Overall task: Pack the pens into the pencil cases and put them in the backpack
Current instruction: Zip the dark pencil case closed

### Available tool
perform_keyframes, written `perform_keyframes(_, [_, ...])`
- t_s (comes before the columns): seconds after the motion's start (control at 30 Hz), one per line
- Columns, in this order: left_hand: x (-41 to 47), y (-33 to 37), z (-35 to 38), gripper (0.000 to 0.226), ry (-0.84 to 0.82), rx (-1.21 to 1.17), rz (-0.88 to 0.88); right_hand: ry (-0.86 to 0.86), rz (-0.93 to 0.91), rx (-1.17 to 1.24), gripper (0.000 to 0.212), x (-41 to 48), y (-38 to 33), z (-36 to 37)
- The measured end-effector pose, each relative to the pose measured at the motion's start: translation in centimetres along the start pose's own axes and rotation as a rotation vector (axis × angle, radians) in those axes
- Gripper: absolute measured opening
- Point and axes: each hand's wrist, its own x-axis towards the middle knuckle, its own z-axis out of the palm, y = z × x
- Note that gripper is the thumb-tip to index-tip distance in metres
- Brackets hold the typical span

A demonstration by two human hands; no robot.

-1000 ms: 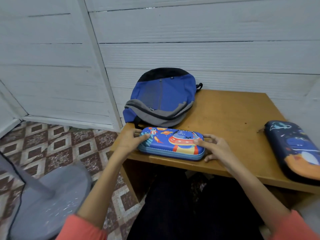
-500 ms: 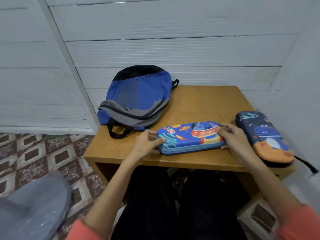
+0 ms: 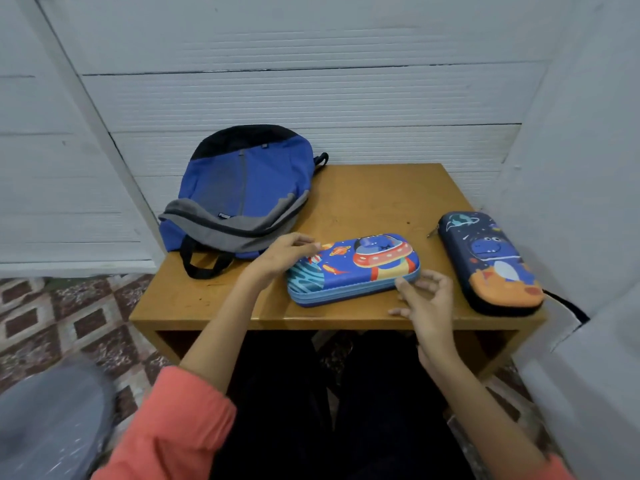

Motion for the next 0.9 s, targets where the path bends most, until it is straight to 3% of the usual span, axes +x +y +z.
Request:
perform_keyframes(0.1, [0.8, 0.5, 0.6, 0.016, -0.065, 0.012, -0.019, -0.01, 0.064, 0.071, 0.041, 0.8, -0.5, 0.6])
perform_keyframes(0.43, [-0.5, 0.1, 4.7, 0.016, -0.162, -0.064, 0.024, -0.195, -0.023, 0.043, 0.021, 4.9, -2.6, 2.5])
perform_keyframes(0.6, [-0.7, 0.3, 7.7, 0.022, -0.056, -0.144, 0.101, -0.298, -0.059, -0.086, 0.037, 4.8, -2.5, 2.9])
perform_keyframes(0.73, [-0.5, 1.2, 9.2, 0.03, -0.033, -0.105, 0.094, -0.266, -0.091, -0.188, 0.025, 5.3, -2.7, 2.0])
perform_keyframes(0.9, [0.8, 2.0, 10.9, 0.048, -0.049, -0.045, 0.121, -0.197, -0.217, -0.359, 0.043, 5.8, -2.8, 0.1])
